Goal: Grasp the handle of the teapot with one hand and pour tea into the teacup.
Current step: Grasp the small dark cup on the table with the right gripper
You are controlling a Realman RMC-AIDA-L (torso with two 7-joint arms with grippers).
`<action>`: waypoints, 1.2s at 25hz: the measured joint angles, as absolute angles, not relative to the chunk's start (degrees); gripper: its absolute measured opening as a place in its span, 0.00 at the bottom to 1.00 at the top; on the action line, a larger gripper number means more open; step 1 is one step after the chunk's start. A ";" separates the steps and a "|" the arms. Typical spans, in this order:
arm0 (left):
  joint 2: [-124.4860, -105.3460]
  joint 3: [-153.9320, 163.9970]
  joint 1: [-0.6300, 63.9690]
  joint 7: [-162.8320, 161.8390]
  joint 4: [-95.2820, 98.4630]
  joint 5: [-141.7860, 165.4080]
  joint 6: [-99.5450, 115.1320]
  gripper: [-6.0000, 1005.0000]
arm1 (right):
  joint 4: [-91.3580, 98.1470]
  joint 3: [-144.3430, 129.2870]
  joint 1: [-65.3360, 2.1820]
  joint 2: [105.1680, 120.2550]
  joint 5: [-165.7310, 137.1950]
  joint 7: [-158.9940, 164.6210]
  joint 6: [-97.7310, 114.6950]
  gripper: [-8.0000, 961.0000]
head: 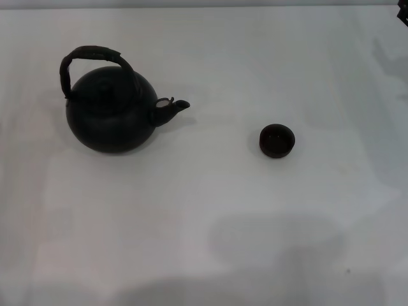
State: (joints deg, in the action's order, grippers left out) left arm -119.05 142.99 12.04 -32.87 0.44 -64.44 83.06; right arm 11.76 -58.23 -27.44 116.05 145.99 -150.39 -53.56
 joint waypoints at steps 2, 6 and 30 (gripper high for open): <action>-119.05 142.98 12.07 -32.87 0.44 -64.49 82.67 0.69 | 11.75 -58.39 -27.45 116.12 145.99 -150.07 -53.83 0.89; -119.10 142.96 12.09 -33.01 0.44 -64.55 82.16 0.69 | 11.76 -58.40 -27.55 116.19 145.96 -147.06 -55.31 0.89; -119.18 143.00 12.09 -33.23 0.54 -64.42 82.18 0.69 | 34.69 -73.04 -30.45 112.21 116.77 -105.74 -54.34 0.80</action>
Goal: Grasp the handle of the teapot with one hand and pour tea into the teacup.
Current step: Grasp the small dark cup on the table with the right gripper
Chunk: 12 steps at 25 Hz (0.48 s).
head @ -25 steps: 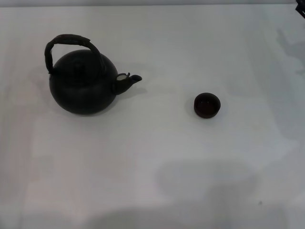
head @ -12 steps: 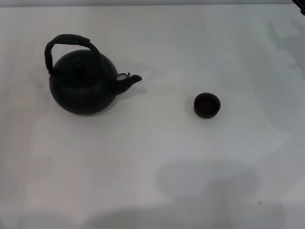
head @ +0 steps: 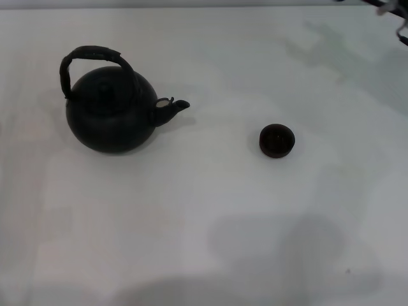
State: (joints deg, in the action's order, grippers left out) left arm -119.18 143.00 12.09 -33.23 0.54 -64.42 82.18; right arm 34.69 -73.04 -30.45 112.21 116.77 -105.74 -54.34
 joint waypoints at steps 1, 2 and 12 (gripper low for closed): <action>-119.18 143.00 12.08 -33.23 0.54 -64.42 82.18 0.69 | 37.36 -73.04 -30.95 112.11 110.46 -101.45 -54.78 0.80; -119.18 142.99 12.07 -33.22 0.54 -64.42 82.18 0.69 | 39.78 -73.04 -31.67 112.04 104.68 -97.15 -55.50 0.80; -118.92 142.99 12.30 -33.23 0.48 -64.45 82.18 0.69 | 56.85 -73.08 -38.82 113.56 66.20 -66.77 -70.33 0.79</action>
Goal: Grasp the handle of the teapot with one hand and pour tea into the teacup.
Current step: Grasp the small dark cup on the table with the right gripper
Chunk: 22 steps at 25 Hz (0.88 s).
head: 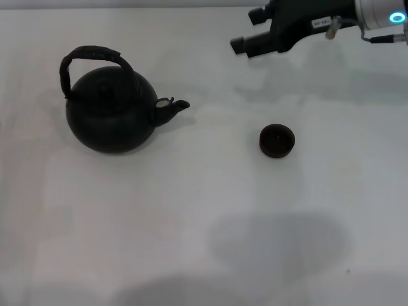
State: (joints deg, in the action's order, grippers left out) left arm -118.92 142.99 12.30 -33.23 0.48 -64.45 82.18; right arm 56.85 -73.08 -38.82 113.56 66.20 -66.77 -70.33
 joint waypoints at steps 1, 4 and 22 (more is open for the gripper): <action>-118.91 142.93 12.39 -33.23 0.44 -64.46 82.19 0.69 | 59.78 -73.36 -39.20 114.32 61.75 -63.24 -72.20 0.79; -118.85 142.65 12.66 -33.23 0.35 -64.63 82.18 0.69 | 66.20 -76.55 -39.84 115.67 54.13 -56.11 -75.07 0.79; -118.69 141.78 15.31 -32.01 -0.29 -69.30 81.39 0.69 | 60.43 -97.93 -49.48 115.89 42.88 -43.46 -77.13 0.80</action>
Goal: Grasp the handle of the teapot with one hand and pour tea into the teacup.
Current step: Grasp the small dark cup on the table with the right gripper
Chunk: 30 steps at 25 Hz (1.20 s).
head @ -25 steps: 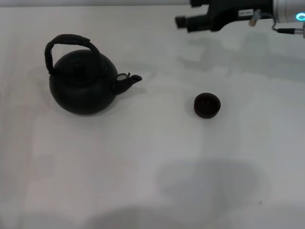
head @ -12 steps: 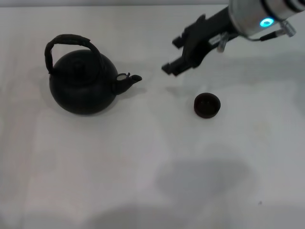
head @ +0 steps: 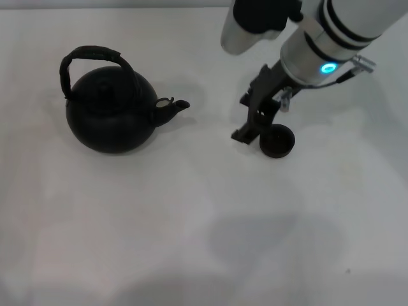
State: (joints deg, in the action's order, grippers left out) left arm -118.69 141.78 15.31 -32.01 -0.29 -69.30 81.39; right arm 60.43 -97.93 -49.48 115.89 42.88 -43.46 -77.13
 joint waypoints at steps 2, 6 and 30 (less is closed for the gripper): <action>-118.60 141.75 15.52 -31.63 -0.35 -70.41 80.47 0.69 | 58.92 -98.91 -49.89 115.98 42.84 -43.39 -76.74 0.80; -118.56 141.73 15.88 -31.51 -0.36 -71.56 79.85 0.69 | 57.15 -101.52 -49.85 116.01 42.73 -42.10 -74.35 0.80; -118.83 142.56 17.03 -31.46 0.13 -67.94 79.18 0.69 | 52.58 -109.38 -52.01 116.19 40.40 -38.84 -70.48 0.79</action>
State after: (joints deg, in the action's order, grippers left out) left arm -118.83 142.56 17.03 -31.46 0.13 -67.94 79.18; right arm 52.58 -109.38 -52.01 116.19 40.40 -38.84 -70.48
